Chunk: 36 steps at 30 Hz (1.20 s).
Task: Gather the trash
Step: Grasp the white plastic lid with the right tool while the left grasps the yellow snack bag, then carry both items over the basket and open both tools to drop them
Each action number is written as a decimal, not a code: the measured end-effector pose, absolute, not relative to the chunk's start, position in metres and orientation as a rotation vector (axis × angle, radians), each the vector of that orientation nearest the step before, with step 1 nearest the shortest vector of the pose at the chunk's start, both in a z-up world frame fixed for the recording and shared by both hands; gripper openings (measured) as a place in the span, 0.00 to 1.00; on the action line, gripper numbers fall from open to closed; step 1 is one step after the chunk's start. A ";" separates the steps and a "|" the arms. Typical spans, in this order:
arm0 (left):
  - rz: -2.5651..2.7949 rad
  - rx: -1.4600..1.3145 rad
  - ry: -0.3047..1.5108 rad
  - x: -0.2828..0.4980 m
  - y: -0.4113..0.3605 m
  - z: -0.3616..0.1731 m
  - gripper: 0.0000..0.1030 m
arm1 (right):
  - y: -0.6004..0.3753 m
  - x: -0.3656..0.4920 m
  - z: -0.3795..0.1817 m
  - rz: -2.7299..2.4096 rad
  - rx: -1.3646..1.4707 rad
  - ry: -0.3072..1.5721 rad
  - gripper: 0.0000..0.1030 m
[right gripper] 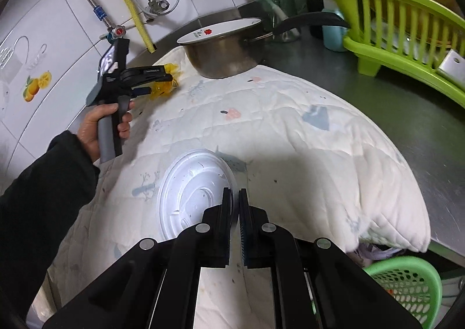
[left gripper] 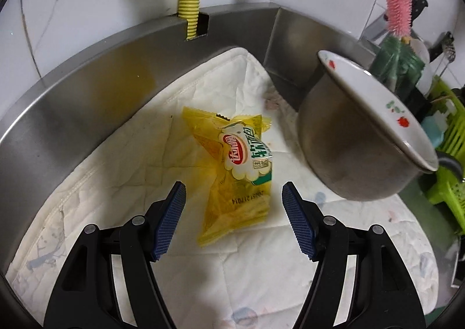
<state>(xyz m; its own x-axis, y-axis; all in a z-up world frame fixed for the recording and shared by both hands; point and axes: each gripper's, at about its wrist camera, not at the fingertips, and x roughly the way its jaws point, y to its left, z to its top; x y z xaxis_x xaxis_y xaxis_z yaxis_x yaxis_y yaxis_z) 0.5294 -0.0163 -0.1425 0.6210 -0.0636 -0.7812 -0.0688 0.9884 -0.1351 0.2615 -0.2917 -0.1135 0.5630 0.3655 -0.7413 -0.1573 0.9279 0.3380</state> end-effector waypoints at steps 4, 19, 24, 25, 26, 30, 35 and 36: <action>0.023 -0.177 0.902 0.533 -0.012 -0.148 0.42 | -0.292 0.247 -0.108 0.312 0.232 0.916 0.06; -0.069 -0.138 0.821 0.457 -0.011 -0.098 0.27 | -0.291 0.190 -0.080 0.292 0.208 0.854 0.06; -0.164 -0.138 0.813 0.398 -0.027 -0.074 0.27 | -0.315 0.157 -0.074 0.235 0.250 0.851 0.06; -0.179 -0.130 0.813 0.385 -0.031 -0.070 0.27 | -0.320 0.148 -0.072 0.219 0.252 0.849 0.06; -0.197 -0.123 0.805 0.369 -0.037 -0.065 0.27 | -0.326 0.139 -0.071 0.198 0.254 0.847 0.06; -0.268 -0.104 0.818 0.317 -0.057 -0.055 0.27 | -0.349 0.103 -0.065 0.127 0.276 0.834 0.06; -0.368 -0.079 0.798 0.248 -0.092 -0.040 0.27 | -0.369 0.062 -0.064 0.063 0.292 0.829 0.06; -0.387 -0.077 0.798 0.237 -0.097 -0.039 0.27 | -0.375 0.053 -0.066 0.049 0.303 0.833 0.06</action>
<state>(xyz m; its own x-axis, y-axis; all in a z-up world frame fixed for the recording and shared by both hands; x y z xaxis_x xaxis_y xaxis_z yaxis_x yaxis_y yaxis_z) 0.2369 -0.0967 -0.0385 0.6316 -0.3668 -0.6830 0.3096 0.9270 -0.2116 0.0527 -0.3745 -0.0658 0.6741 0.1607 -0.7209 0.0758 0.9559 0.2839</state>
